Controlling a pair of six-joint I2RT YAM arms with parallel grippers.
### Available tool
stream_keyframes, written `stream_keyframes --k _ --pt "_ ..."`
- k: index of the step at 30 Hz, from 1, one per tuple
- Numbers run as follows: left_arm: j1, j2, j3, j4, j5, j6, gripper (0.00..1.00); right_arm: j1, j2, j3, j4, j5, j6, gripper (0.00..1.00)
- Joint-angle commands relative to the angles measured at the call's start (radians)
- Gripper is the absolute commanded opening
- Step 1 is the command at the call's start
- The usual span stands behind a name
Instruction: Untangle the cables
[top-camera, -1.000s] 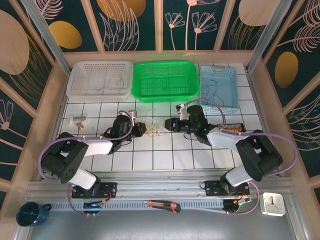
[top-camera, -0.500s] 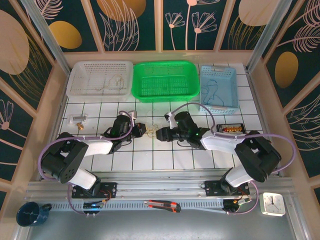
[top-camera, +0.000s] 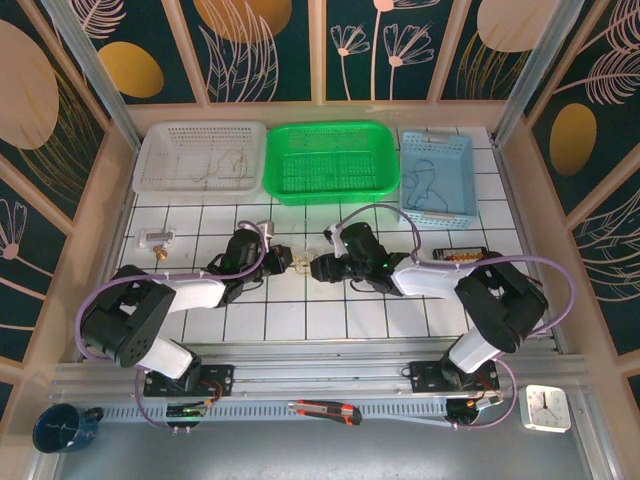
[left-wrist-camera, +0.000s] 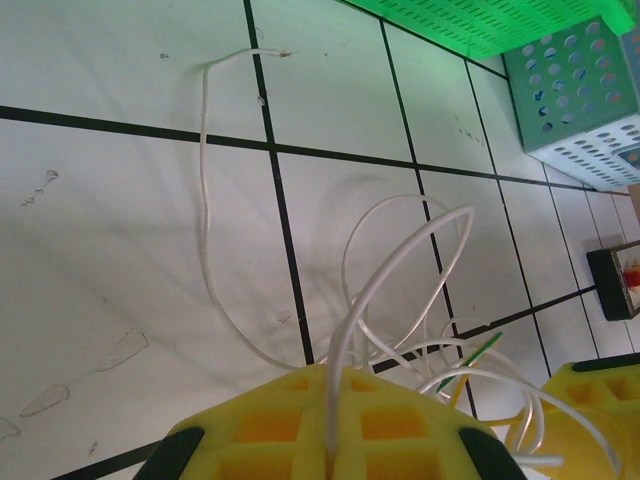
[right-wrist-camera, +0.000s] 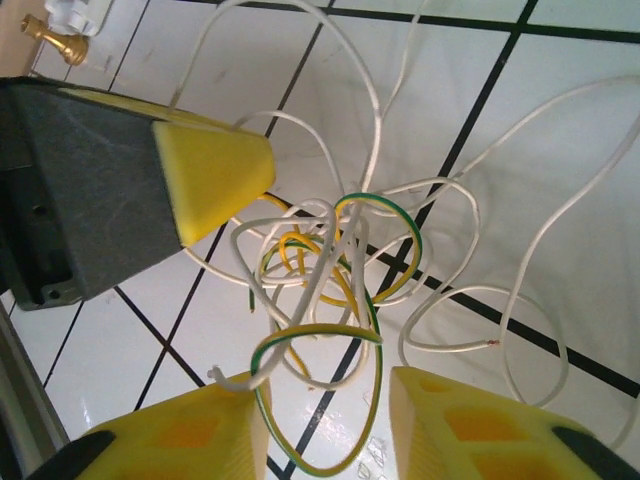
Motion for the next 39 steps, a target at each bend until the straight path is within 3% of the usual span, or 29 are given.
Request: stream_keyframes --k 1,4,6,12,23,35,38,39 --pt "0.003 -0.022 0.018 -0.011 -0.005 0.018 0.0 0.006 0.027 0.031 0.015 0.023 -0.017 0.24" --pt "0.002 -0.024 0.016 -0.011 -0.007 0.018 0.0 0.004 0.027 0.04 0.006 0.022 -0.022 0.05" --pt "0.002 -0.024 0.014 -0.012 -0.012 0.019 0.0 0.0 0.015 0.042 -0.007 0.024 -0.029 0.0" --pt "0.004 -0.014 0.006 -0.031 -0.068 0.001 0.0 -0.036 -0.08 0.019 -0.068 0.016 -0.052 0.0" --pt "0.03 -0.036 -0.049 -0.026 -0.113 -0.032 0.0 -0.205 -0.277 -0.049 -0.091 -0.121 -0.04 0.0" --pt "0.036 -0.024 -0.021 -0.033 -0.039 -0.051 0.0 -0.247 -0.331 0.03 -0.051 -0.221 0.031 0.0" --pt "0.036 -0.045 -0.076 0.035 -0.046 -0.085 0.0 -0.243 -0.31 0.043 -0.029 -0.247 0.046 0.0" --pt "0.036 -0.047 -0.074 0.03 -0.038 -0.079 0.05 -0.24 -0.301 0.035 -0.02 -0.249 0.049 0.0"
